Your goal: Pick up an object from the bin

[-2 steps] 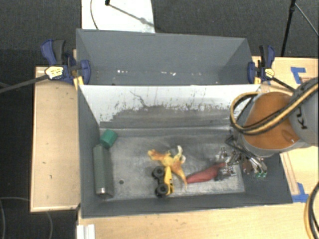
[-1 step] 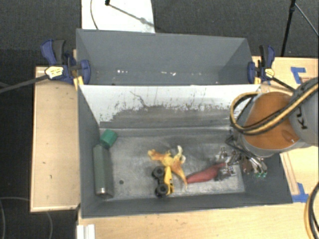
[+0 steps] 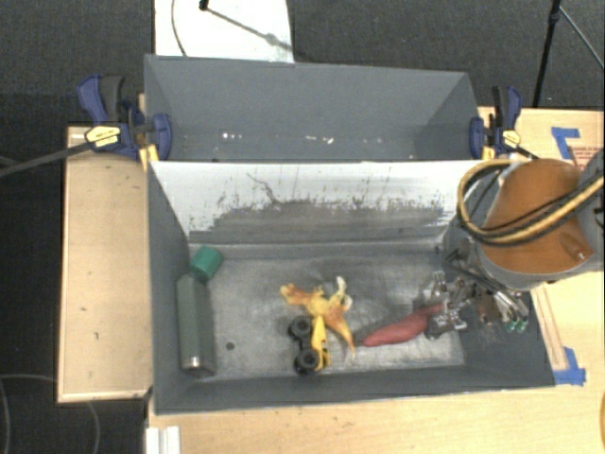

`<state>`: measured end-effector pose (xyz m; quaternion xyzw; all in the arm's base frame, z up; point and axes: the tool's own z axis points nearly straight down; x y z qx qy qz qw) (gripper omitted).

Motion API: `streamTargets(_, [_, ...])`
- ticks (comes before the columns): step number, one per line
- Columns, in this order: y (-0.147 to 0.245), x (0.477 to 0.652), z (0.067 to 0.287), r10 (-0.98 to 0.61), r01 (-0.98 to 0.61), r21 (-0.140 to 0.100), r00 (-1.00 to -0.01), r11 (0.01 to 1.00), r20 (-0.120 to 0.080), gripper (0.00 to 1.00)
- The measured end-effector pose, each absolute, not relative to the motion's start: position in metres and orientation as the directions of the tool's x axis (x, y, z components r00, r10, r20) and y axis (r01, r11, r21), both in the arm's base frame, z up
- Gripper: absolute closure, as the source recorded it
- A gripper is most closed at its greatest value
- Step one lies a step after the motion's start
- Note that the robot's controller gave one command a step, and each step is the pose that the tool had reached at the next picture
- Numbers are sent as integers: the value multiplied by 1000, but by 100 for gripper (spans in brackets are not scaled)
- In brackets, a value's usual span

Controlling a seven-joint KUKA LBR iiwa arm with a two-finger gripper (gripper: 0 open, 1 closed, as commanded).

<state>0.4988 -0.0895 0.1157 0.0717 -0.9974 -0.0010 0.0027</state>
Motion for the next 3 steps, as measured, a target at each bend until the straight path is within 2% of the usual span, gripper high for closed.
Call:
streamTargets(1, [-91,495,185,-151,-151,1,-988,988,2,100])
streamTargets(2, [-95,499,183,-148,-148,-4,-989,989,-12,100])
streamTargets(3, [-88,494,204,-161,-161,4,-987,987,9,100])
